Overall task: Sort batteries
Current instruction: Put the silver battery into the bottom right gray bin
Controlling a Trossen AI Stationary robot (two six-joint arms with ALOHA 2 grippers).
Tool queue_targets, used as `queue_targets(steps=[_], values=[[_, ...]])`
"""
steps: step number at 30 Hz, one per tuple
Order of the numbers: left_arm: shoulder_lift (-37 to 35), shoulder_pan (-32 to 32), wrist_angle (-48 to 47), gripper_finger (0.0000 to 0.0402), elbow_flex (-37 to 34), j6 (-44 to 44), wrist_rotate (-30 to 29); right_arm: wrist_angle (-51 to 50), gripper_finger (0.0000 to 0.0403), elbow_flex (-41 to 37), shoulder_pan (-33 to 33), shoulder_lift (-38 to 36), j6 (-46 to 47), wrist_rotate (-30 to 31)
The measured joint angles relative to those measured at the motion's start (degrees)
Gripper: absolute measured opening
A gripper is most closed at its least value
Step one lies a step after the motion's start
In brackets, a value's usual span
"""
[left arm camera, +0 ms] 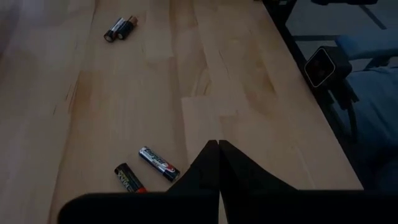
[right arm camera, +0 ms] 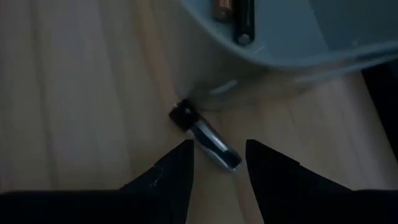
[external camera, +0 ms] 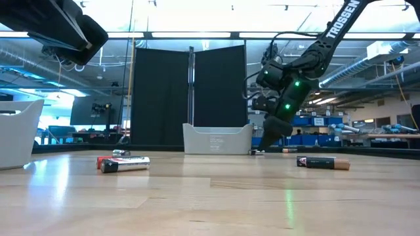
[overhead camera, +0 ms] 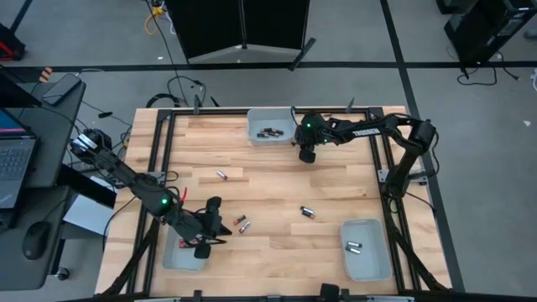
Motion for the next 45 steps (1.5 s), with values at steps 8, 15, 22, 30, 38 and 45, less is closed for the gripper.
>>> queue_targets(steps=[8,15,22,30,38,45], values=[[0.0,0.0,-0.02,0.0005,0.0,0.02,0.01,-1.12,0.0158,0.0,-0.67,0.0,-0.05,-4.04],[0.0,0.0,-0.02,0.0005,0.0,0.04,0.01,-5.2,0.0158,0.0,-0.65,0.0,0.05,-4.28],[0.0,0.0,-0.04,0.0005,0.0,0.07,0.01,-10.31,0.0152,0.29,1.51,-0.25,3.87,-3.6],[0.02,0.02,-0.02,0.0005,0.0,0.09,0.02,-7.5,0.0146,-0.11,4.42,-0.92,7.88,-4.26],[0.02,0.01,0.0,0.0005,0.0,0.08,0.01,-3.47,0.0144,-0.11,6.09,-0.9,19.42,-4.12],[0.02,0.0,0.0,0.0005,0.0,0.09,0.01,-1.68,0.0142,-0.11,9.28,-0.9,23.07,0.28]])
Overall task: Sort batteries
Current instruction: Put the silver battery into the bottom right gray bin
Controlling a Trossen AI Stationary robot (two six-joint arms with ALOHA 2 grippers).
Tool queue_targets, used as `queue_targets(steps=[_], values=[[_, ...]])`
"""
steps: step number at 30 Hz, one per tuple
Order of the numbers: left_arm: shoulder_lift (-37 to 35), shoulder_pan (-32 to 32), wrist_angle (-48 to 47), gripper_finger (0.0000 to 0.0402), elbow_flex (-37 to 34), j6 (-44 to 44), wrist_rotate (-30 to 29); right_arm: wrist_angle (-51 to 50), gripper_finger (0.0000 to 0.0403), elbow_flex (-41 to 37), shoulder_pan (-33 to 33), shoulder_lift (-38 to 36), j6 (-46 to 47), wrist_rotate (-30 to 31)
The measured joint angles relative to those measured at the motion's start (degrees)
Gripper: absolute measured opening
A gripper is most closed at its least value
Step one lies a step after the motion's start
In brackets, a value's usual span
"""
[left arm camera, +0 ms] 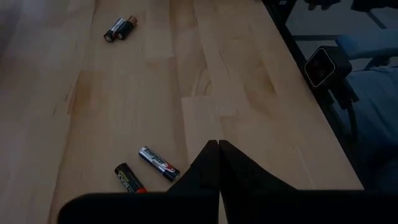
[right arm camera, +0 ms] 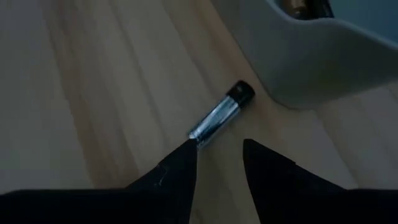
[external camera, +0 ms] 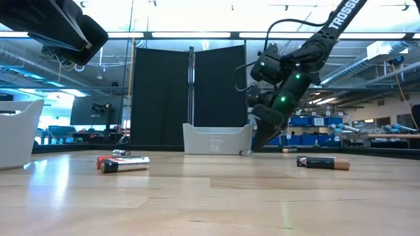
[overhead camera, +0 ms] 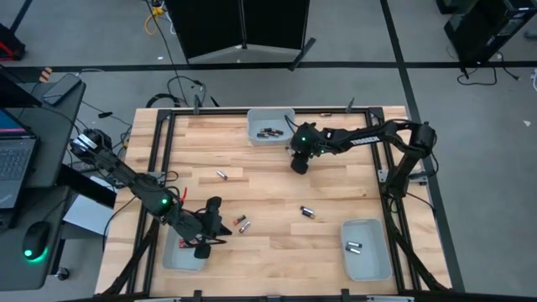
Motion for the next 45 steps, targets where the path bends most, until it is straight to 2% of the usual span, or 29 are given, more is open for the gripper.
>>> queue_targets(steps=[4,8,12,14,17,21,25,28,33,39,45], values=[[0.0,0.01,-0.01,0.0005,0.0,0.0,0.0,0.4,0.0142,0.0,0.81,0.0,2.89,1.87],[0.0,0.0,0.0,0.0005,0.0,0.0,0.0,2.13,0.0148,0.0,2.38,0.0,9.83,3.64],[0.0,0.0,0.0,0.0005,0.0,0.0,0.0,5.1,0.0169,0.0,5.62,0.0,19.26,6.83],[0.0,0.01,-0.02,0.0005,0.0,0.11,0.0,6.87,0.0185,0.0,7.68,0.0,22.57,10.3],[0.0,0.02,0.0,0.0005,0.0,0.57,-0.02,9.37,0.0212,0.0,10.16,0.0,25.24,16.22],[0.0,0.01,0.0,0.0005,0.0,1.36,-0.11,12.42,0.0235,0.0,11.31,0.0,27.99,17.54],[0.0,0.02,0.04,0.0006,0.0,1.48,-0.2,15.22,0.0237,0.48,12.48,0.93,27.74,20.11],[0.0,0.04,0.08,0.0006,0.02,1.55,-0.21,12.09,0.0234,3.68,13.49,1.83,27.56,20.04],[0.02,0.24,0.59,0.0006,0.05,2.01,-0.24,0.46,0.0234,12.66,13.94,4.05,28.53,21.18],[0.02,0.28,1.73,0.0006,0.04,2.94,-0.04,-13.36,0.0233,23.74,13.37,12.67,28.61,19.92],[0.02,0.21,1.56,0.0006,0.04,2.79,0.31,-15.17,0.0233,27.26,12.43,19.12,29.99,19.87]])
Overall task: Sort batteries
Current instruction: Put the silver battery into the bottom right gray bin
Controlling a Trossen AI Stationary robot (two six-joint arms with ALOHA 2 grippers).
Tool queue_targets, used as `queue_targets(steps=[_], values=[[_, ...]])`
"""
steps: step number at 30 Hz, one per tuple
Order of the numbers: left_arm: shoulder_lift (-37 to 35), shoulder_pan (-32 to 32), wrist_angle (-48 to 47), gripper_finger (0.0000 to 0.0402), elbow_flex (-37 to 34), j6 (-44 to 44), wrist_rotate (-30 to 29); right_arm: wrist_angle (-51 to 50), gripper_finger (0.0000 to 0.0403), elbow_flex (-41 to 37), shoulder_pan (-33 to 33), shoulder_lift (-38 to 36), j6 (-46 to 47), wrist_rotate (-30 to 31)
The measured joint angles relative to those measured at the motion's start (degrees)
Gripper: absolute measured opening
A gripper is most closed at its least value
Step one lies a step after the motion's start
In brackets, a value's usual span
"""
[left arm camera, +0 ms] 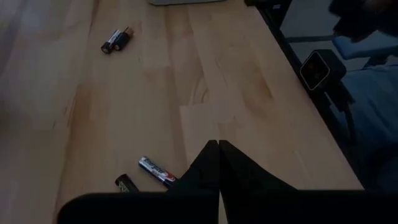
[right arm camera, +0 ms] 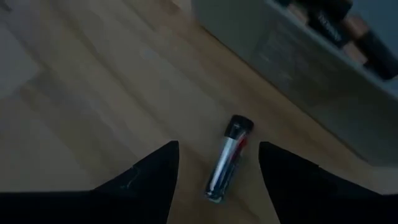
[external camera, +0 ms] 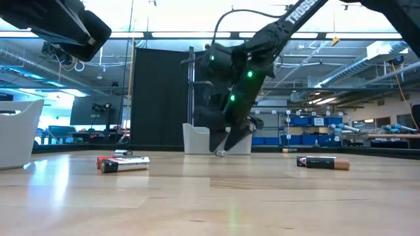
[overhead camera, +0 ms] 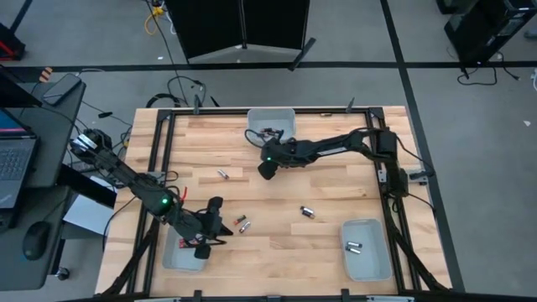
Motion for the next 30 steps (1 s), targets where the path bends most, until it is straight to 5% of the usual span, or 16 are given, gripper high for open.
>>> queue_targets(steps=[8,17,24,30], values=[[0.0,-0.02,-0.1,0.0006,0.0,0.27,0.12,-1.14,0.0214,0.15,-0.51,1.58,2.25,-0.34],[0.0,0.01,1.18,0.0006,0.0,-1.29,-0.05,-1.85,0.0056,0.16,-0.38,1.34,-1.67,-4.83],[0.0,0.05,1.51,0.0006,0.0,-4.44,-2.77,-13.94,0.0056,-0.33,2.0,-4.91,-6.42,-12.06],[0.0,0.94,2.29,0.0006,-0.02,-3.82,-4.88,-26.08,0.0056,-0.24,9.38,-14.47,-8.45,-10.86]])
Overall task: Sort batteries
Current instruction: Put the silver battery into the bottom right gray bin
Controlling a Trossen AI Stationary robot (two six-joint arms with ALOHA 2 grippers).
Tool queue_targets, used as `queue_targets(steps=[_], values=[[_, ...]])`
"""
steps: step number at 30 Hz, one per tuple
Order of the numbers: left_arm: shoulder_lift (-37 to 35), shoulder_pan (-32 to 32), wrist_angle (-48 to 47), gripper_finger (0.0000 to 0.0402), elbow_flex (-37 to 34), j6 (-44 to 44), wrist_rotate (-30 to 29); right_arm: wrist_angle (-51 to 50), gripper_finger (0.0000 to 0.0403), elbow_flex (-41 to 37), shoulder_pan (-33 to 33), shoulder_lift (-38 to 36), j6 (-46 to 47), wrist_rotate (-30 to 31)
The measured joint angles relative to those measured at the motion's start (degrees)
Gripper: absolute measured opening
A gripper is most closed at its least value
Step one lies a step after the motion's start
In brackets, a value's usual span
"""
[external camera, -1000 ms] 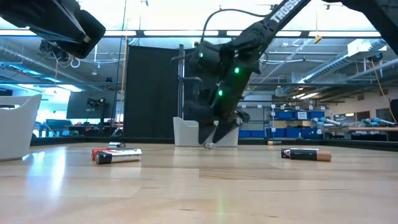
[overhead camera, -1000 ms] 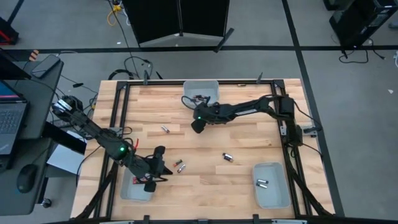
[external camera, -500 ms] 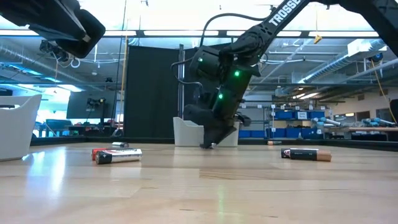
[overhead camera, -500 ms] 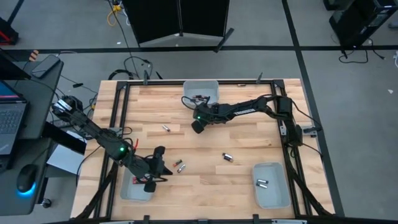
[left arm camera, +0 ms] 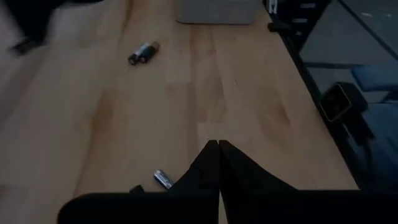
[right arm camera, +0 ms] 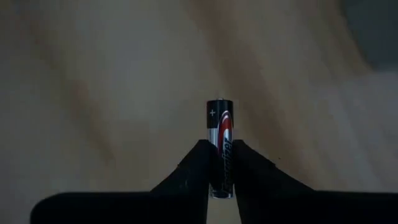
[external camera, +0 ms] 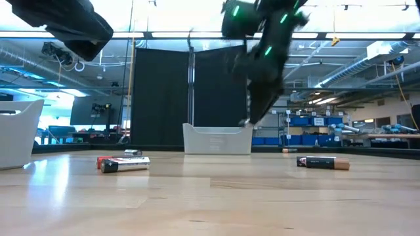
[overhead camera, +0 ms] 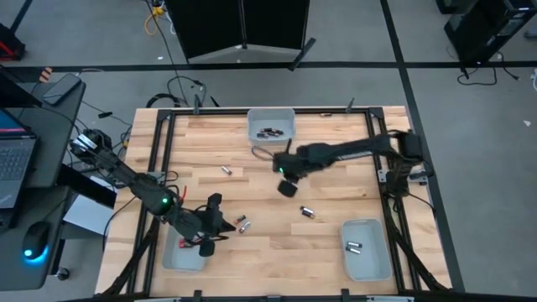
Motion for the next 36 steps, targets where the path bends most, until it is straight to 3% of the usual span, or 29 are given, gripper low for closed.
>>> queue_targets(steps=[5,11,16,20,26,36], values=[[0.0,1.7,2.0,0.0006,-0.02,1.01,-0.11,-7.75,0.0056,0.04,10.44,-7.5,6.34,-0.01],[0.0,4.26,2.51,0.0006,-0.01,1.06,1.08,-16.16,0.0056,0.09,26.36,-13.4,21.92,1.72],[0.0,6.19,2.73,0.0006,-0.02,1.85,2.99,-25.24,0.0056,0.07,38.21,-14.0,40.31,1.76],[0.0,7.11,4.27,0.0006,-0.02,3.85,3.38,-26.77,0.0056,-3.14,44.93,-13.12,51.46,0.39],[0.0,8.91,4.68,0.0006,-0.02,4.23,6.13,-21.11,0.0056,-13.06,49.27,-13.18,61.08,-3.84],[0.0,10.54,4.61,0.0006,-0.02,4.33,8.0,-5.79,0.0056,-26.23,49.64,-13.18,61.93,-7.82]])
